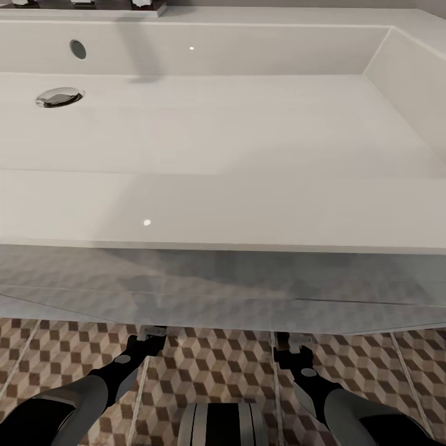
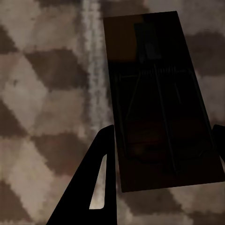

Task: Take the four mousetraps from the cabinet in the bathroom and place them on the bathroom floor. Make sure all four end up on the same floor surface, and ensure that at least two of them are either under or directly next to the same bathroom sink.

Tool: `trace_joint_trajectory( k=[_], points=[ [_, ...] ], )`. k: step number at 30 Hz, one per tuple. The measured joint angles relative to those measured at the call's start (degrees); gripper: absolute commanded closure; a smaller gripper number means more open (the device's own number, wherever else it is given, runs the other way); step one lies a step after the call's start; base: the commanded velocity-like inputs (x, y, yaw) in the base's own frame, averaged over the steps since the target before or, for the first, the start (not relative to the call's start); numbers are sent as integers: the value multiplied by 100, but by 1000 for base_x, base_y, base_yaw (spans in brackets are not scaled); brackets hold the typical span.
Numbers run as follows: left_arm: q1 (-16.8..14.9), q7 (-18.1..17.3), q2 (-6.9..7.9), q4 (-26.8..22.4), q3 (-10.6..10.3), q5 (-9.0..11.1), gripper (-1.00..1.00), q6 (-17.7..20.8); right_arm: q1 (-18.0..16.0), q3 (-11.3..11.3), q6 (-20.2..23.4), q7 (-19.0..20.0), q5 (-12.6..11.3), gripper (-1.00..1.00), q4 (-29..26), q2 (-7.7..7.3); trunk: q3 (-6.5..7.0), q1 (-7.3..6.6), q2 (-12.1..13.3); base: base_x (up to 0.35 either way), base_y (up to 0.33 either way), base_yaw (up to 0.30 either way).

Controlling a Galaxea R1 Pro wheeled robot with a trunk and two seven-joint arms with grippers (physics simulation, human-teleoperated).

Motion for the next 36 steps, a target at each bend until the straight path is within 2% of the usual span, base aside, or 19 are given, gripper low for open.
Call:
trace_joint_trajectory(
  k=[22, 23, 36],
  points=[
    [0, 0, -5, 0, -3, 0, 100, 13, 0, 0, 0, 2, 4, -100, 0, 0, 0, 0, 0, 0, 0, 0],
    [0, 0, -5, 0, -4, 0, -100, 14, 0, 0, 0, 3, 4, -100, 0, 0, 0, 0, 0, 0, 0, 0],
    [0, 18, 0, 0, 3, -12, -100, 16, 0, 0, 0, 2, 4, -100, 0, 0, 0, 0, 0, 0, 0, 0]
  ],
)
